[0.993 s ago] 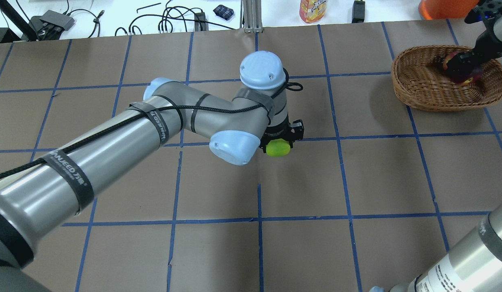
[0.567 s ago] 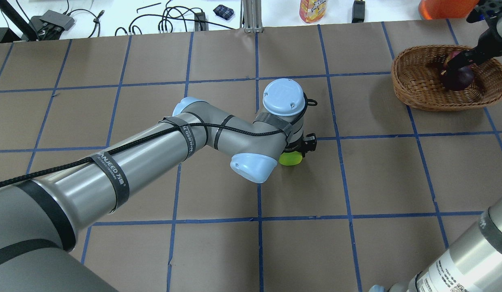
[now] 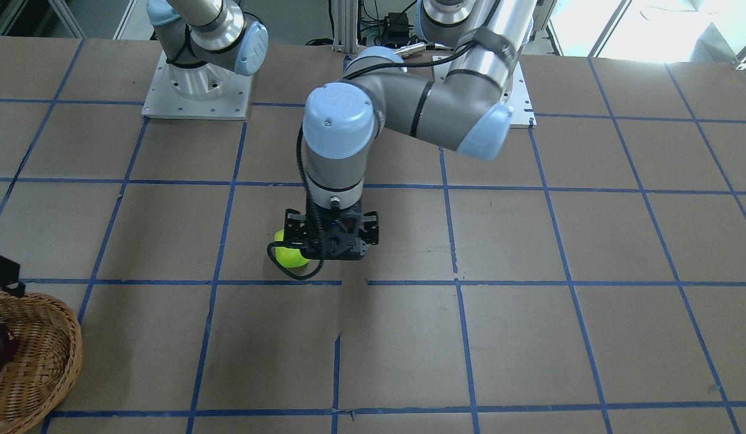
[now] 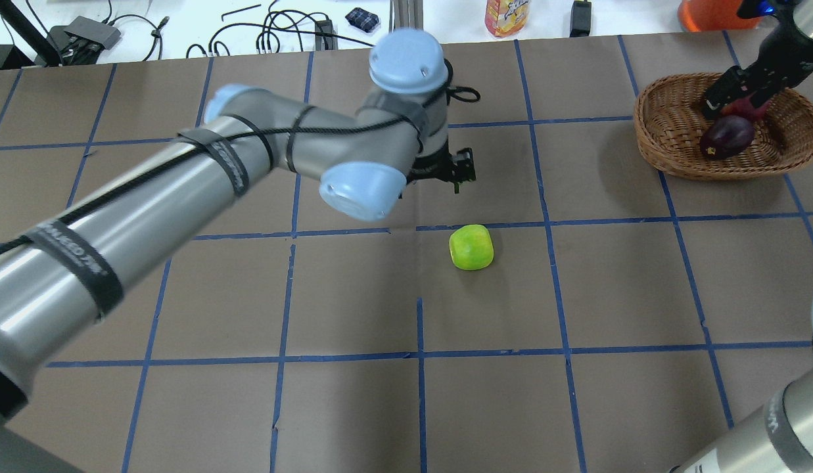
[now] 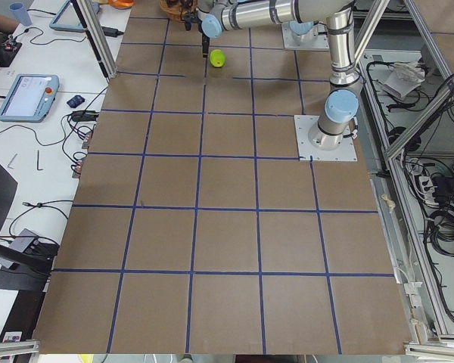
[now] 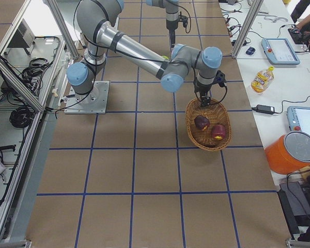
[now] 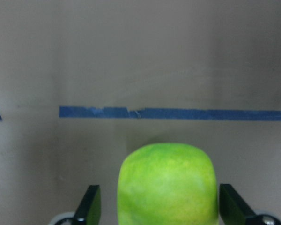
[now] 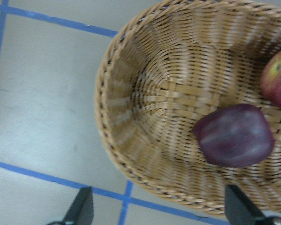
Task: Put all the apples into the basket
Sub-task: 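Release the green apple and withdraw the left gripper while the right returns toward it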
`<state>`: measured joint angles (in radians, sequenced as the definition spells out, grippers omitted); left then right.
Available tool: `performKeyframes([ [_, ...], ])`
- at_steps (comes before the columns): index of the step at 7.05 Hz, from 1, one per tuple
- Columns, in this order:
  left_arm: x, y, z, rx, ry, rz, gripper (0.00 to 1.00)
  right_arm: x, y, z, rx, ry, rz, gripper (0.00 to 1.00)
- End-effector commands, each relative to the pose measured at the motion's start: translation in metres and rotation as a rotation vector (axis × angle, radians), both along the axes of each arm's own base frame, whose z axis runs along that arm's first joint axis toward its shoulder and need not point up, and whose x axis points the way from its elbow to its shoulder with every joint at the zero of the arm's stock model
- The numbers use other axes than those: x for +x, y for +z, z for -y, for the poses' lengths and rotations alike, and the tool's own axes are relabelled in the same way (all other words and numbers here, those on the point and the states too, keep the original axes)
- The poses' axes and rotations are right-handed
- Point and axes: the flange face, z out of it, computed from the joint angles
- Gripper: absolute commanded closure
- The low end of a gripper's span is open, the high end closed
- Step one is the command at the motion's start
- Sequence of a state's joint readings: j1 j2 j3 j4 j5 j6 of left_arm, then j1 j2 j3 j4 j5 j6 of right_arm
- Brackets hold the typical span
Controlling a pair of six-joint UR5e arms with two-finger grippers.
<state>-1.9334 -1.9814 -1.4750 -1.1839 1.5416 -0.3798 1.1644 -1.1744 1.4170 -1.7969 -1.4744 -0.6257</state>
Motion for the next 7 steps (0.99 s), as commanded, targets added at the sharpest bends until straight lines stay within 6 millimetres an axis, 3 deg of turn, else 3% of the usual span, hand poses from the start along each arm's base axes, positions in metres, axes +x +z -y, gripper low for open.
performKeyframes([
  [1, 0.129, 0.120, 0.037, 0.108, -0.019, 0.036, 0.00, 0.122, 0.022, -0.010, 0.083, -0.110, 0.020, 0.00],
  [3, 0.224, 0.167, 0.039, 0.050, -0.067, 0.041, 0.00, 0.253, 0.008, -0.026, 0.115, -0.113, 0.008, 0.04],
  [4, 0.260, 0.174, 0.035, 0.050, -0.074, 0.054, 0.00, 0.302, -0.008, -0.042, 0.128, -0.140, 0.001, 0.04],
  [6, 0.259, 0.155, 0.015, 0.082, -0.059, 0.044, 0.00, 0.370, -0.057, -0.081, 0.075, -0.194, -0.012, 0.04],
  [7, 0.257, 0.151, 0.011, 0.071, -0.041, 0.048, 0.00, 0.388, -0.091, -0.106, 0.045, -0.164, -0.007, 0.03],
])
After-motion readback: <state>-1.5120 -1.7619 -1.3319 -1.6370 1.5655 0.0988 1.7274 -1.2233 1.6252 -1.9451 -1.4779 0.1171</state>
